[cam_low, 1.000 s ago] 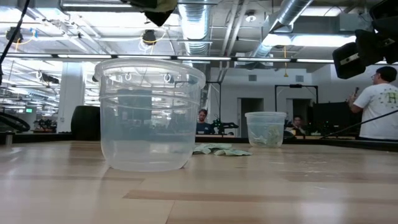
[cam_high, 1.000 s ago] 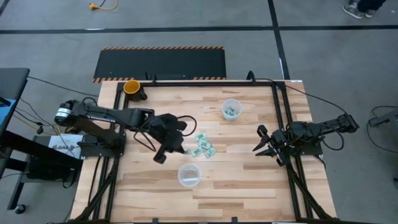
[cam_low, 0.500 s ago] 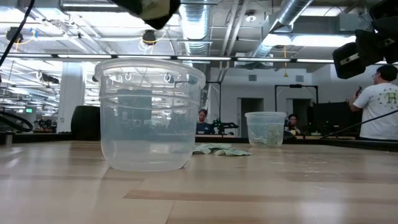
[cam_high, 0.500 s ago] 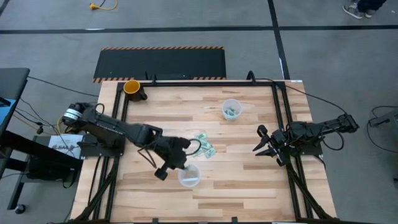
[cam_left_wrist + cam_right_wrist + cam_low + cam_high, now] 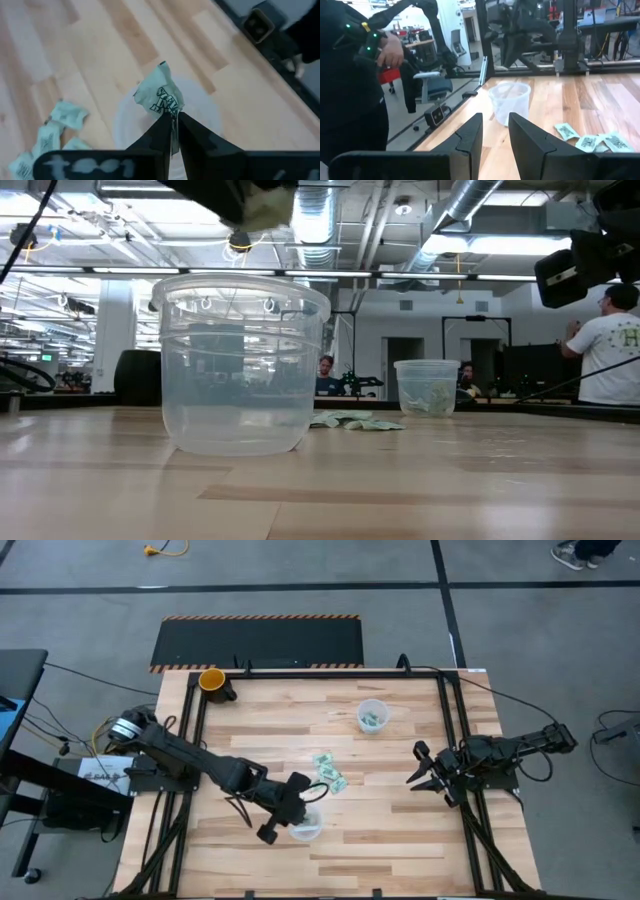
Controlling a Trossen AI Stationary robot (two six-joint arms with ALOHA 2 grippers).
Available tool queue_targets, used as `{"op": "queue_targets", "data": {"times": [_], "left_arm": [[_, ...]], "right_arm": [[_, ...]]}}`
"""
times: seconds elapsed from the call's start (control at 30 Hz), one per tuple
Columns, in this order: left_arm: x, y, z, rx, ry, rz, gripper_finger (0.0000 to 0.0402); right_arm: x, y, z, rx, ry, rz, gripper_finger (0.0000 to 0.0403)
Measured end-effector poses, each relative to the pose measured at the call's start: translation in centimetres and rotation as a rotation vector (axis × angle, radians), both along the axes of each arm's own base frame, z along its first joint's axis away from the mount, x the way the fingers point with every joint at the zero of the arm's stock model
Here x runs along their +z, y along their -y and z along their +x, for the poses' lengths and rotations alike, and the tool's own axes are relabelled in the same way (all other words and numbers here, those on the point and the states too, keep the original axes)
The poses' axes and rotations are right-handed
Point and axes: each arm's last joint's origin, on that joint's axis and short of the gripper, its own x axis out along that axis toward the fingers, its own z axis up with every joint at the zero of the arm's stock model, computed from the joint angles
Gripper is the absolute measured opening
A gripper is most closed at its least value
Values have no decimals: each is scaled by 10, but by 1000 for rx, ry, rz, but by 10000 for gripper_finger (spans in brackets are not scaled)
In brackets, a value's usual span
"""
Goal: Pick and place Stevia / Truvia into bins
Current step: Put the stevia packet into the bottom transparent container
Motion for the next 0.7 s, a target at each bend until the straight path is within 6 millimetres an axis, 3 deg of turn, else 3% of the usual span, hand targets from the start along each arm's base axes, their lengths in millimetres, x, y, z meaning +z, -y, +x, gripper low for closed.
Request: {"op": "queue_targets", "data": {"times": [0.5, 0.7], "left_arm": [[-3, 3, 2, 65, -15, -5, 96], [23, -4, 6, 65, 34, 171, 103]], "right_arm": [[-1, 0, 1, 0, -10, -2, 87], [-1, 0, 1, 0, -10, -2, 87]]}}
